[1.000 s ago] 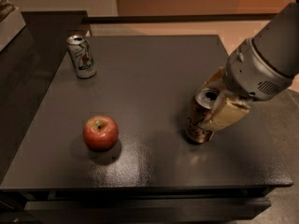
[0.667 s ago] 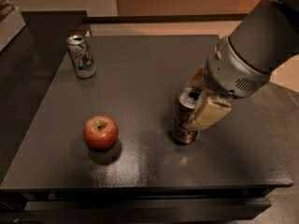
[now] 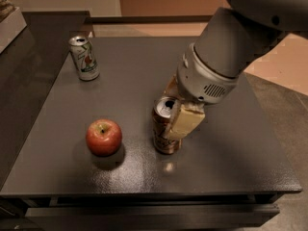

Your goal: Move orange can near apple

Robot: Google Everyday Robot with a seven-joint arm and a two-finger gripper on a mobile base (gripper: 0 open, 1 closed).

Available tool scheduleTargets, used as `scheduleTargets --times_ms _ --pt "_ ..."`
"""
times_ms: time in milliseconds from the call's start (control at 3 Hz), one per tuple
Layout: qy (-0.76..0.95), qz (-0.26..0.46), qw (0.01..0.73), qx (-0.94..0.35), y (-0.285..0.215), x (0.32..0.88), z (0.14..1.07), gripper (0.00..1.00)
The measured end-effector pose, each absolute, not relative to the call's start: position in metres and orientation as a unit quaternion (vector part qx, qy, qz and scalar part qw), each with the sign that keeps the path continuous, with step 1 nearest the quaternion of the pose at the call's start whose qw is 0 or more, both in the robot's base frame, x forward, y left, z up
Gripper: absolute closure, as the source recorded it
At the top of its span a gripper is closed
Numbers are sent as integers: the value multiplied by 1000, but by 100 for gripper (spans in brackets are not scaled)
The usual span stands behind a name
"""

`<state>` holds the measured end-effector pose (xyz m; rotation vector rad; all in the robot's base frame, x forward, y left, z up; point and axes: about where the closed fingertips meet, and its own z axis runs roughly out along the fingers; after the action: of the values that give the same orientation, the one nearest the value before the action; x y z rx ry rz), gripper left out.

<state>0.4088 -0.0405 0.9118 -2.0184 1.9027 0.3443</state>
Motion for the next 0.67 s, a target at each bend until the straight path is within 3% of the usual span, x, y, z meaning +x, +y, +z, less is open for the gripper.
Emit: scheduleTargets --times_ms 667 --pt "660 150 170 -717 -6 415 905 100"
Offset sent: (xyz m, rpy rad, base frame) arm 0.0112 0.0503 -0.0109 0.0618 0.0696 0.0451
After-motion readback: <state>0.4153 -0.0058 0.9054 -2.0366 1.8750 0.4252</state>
